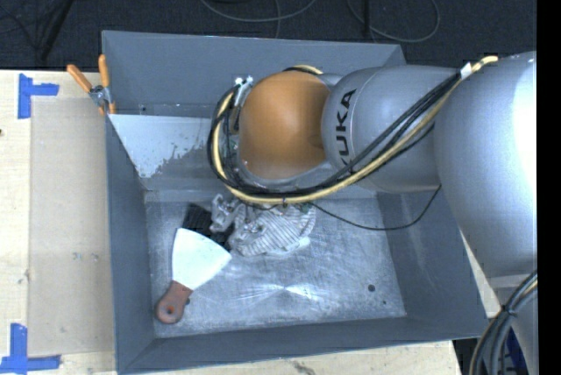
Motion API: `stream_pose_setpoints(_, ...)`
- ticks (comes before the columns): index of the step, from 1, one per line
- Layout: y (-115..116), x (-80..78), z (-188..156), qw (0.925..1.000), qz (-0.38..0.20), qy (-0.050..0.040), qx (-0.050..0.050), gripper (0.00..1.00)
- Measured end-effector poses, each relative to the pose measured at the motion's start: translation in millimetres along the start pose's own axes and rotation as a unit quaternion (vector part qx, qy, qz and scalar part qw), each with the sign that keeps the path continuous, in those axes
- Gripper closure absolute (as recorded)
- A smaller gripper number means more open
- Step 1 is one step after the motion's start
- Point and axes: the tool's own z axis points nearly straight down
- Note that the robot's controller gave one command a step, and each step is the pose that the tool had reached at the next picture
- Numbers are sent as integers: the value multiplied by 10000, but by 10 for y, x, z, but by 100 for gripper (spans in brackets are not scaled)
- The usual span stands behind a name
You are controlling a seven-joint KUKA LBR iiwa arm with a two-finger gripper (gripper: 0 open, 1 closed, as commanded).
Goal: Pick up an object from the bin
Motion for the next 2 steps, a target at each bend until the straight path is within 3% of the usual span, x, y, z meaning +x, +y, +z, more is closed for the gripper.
stream_pose_setpoints(1,-1,0,0,10000,5,-2,0,100)
stream_pose_setpoints(2,13,21,-476,10000,-32,-1,-3,100)
